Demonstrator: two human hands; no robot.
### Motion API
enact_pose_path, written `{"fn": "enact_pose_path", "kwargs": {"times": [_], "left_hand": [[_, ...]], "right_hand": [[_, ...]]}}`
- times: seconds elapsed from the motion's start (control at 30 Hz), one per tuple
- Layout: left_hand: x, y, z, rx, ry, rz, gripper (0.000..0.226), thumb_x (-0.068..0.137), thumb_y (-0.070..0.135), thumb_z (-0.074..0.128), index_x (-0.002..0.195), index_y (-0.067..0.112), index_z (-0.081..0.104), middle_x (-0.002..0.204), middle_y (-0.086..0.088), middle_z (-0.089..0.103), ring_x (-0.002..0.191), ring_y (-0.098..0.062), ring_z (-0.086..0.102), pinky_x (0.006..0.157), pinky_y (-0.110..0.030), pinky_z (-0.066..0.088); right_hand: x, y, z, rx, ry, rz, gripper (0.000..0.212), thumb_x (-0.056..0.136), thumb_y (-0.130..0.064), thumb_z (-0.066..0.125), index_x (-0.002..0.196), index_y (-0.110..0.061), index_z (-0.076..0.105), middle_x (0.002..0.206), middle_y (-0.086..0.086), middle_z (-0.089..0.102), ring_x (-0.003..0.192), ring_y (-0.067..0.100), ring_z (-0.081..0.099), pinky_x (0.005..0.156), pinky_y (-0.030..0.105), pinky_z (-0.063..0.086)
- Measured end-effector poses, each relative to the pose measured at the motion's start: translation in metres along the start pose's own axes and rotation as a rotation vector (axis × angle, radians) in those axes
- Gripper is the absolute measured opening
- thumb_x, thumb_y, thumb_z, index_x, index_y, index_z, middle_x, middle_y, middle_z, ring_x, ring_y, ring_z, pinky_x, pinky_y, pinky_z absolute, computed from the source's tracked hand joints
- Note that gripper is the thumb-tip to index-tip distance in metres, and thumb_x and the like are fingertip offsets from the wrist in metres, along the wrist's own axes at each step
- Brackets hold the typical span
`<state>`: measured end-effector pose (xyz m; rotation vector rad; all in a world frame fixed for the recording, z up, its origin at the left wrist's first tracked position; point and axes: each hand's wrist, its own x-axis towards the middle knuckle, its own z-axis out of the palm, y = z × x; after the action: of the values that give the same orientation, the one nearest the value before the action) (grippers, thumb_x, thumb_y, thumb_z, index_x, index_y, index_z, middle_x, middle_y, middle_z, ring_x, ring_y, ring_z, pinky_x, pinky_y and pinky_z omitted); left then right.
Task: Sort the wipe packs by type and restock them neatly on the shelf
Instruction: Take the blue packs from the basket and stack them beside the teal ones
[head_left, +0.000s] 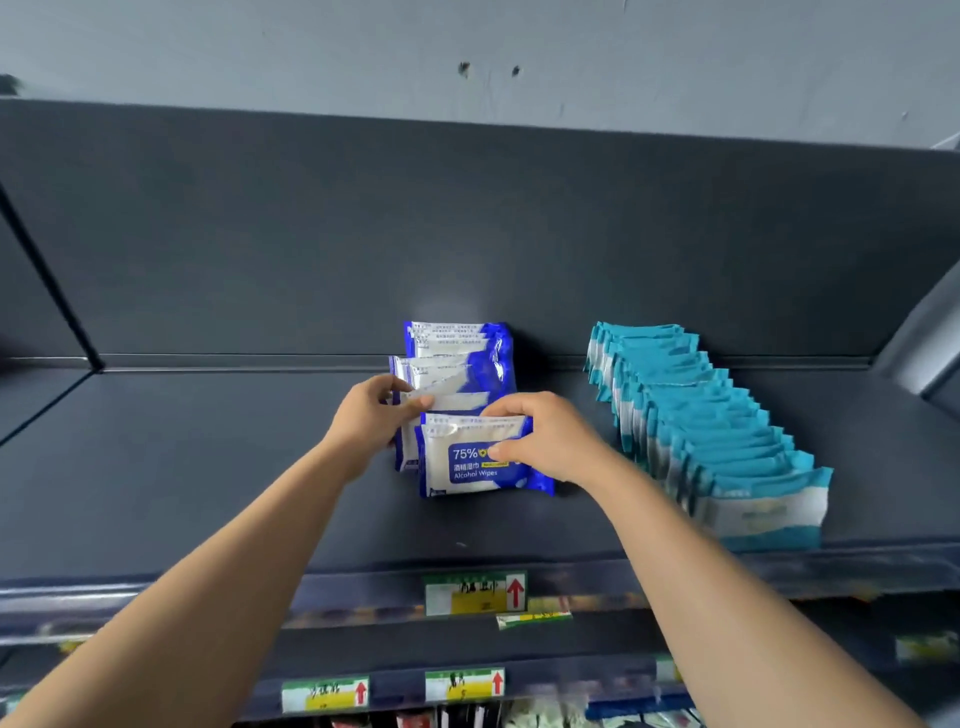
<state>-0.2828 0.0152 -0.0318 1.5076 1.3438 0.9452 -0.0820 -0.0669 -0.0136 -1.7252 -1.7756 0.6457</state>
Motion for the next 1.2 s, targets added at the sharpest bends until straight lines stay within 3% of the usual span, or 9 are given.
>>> {"fn": "enact_pose_path", "kwargs": {"times": [0.1, 0.23, 0.4, 0.57, 0.67, 0.8, 0.87, 0.97, 1.2], "left_hand": [[0.01, -0.003, -0.003, 0.063, -0.068, -0.007, 0.03, 0.084, 0.039, 0.07, 0.098, 0.013, 0.065, 0.07, 0.0, 0.055, 0.061, -0.016, 0.05, 0.062, -0.036, 0.048], [0.011, 0.003, -0.011, -0.047, -0.174, -0.069, 0.054, 0.084, 0.062, 0.057, 0.116, 0.02, 0.062, 0.093, 0.007, 0.071, 0.077, -0.011, 0.065, 0.078, -0.036, 0.052], [-0.001, -0.005, -0.007, 0.182, -0.297, 0.036, 0.127, 0.045, 0.04, 0.093, 0.148, 0.028, 0.02, 0.141, 0.006, 0.036, 0.126, -0.013, 0.044, 0.103, -0.039, 0.043], [-0.003, -0.009, 0.004, 0.317, -0.119, 0.135, 0.11, 0.065, 0.021, 0.088, 0.15, 0.021, 0.018, 0.148, 0.001, 0.034, 0.129, -0.018, 0.042, 0.099, -0.032, 0.042], [-0.002, -0.009, 0.011, 0.407, -0.052, 0.209, 0.102, 0.077, 0.021, 0.078, 0.153, 0.023, 0.009, 0.153, 0.005, 0.03, 0.137, -0.017, 0.036, 0.101, -0.029, 0.035], [-0.003, -0.011, 0.008, 0.489, -0.135, 0.129, 0.098, 0.085, 0.029, 0.069, 0.152, 0.031, -0.002, 0.148, 0.003, 0.04, 0.124, -0.025, 0.05, 0.091, -0.031, 0.042], [-0.007, -0.01, 0.004, 0.548, -0.118, 0.147, 0.097, 0.085, 0.032, 0.07, 0.153, 0.029, 0.001, 0.154, 0.001, 0.03, 0.133, -0.025, 0.04, 0.098, -0.033, 0.039], [-0.02, -0.006, 0.009, 0.743, 0.025, 0.251, 0.092, 0.083, 0.037, 0.071, 0.152, 0.025, 0.012, 0.16, -0.006, 0.008, 0.144, -0.026, 0.017, 0.11, -0.042, 0.03], [-0.043, -0.001, 0.029, 1.163, 0.103, 0.573, 0.054, 0.091, 0.025, 0.058, 0.142, 0.022, 0.04, 0.155, -0.007, 0.025, 0.144, -0.025, 0.017, 0.112, -0.039, 0.021]], "right_hand": [[0.012, -0.003, 0.005, -0.091, 0.017, 0.032, 0.051, 0.073, -0.026, 0.081, 0.121, -0.031, 0.063, 0.117, -0.014, 0.06, 0.105, 0.009, 0.058, 0.089, 0.029, 0.048], [0.023, -0.005, 0.011, -0.137, 0.049, 0.004, 0.055, 0.075, -0.03, 0.079, 0.126, -0.029, 0.06, 0.126, -0.01, 0.057, 0.115, 0.012, 0.054, 0.094, 0.033, 0.047], [0.023, 0.001, 0.018, -0.097, 0.214, 0.048, 0.078, 0.07, -0.035, 0.083, 0.136, -0.027, 0.043, 0.124, -0.008, 0.045, 0.116, 0.012, 0.049, 0.091, 0.03, 0.045], [0.012, 0.011, 0.013, 0.038, -0.009, 0.119, 0.108, 0.067, -0.026, 0.084, 0.146, -0.032, 0.01, 0.127, -0.014, 0.054, 0.101, 0.009, 0.06, 0.087, 0.033, 0.052], [0.015, 0.015, 0.019, -0.095, 0.1, 0.163, 0.115, 0.074, -0.025, 0.077, 0.152, -0.027, -0.008, 0.132, -0.005, 0.055, 0.108, 0.021, 0.059, 0.083, 0.037, 0.051], [0.016, 0.019, 0.029, -0.168, 0.136, 0.129, 0.104, 0.083, -0.029, 0.07, 0.153, -0.023, -0.007, 0.143, -0.001, 0.047, 0.119, 0.024, 0.054, 0.086, 0.037, 0.05], [0.013, 0.021, 0.029, -0.177, 0.124, 0.107, 0.103, 0.085, -0.03, 0.068, 0.152, -0.022, -0.01, 0.146, 0.002, 0.042, 0.121, 0.025, 0.053, 0.087, 0.037, 0.049], [0.003, 0.021, 0.029, -0.239, 0.121, 0.093, 0.101, 0.087, -0.034, 0.067, 0.152, -0.018, -0.009, 0.146, 0.006, 0.04, 0.123, 0.026, 0.051, 0.089, 0.037, 0.047], [-0.028, 0.02, 0.02, -0.475, 0.127, 0.132, 0.073, 0.088, -0.04, 0.064, 0.143, -0.013, 0.025, 0.138, 0.01, 0.046, 0.124, 0.027, 0.049, 0.087, 0.037, 0.047]]}}
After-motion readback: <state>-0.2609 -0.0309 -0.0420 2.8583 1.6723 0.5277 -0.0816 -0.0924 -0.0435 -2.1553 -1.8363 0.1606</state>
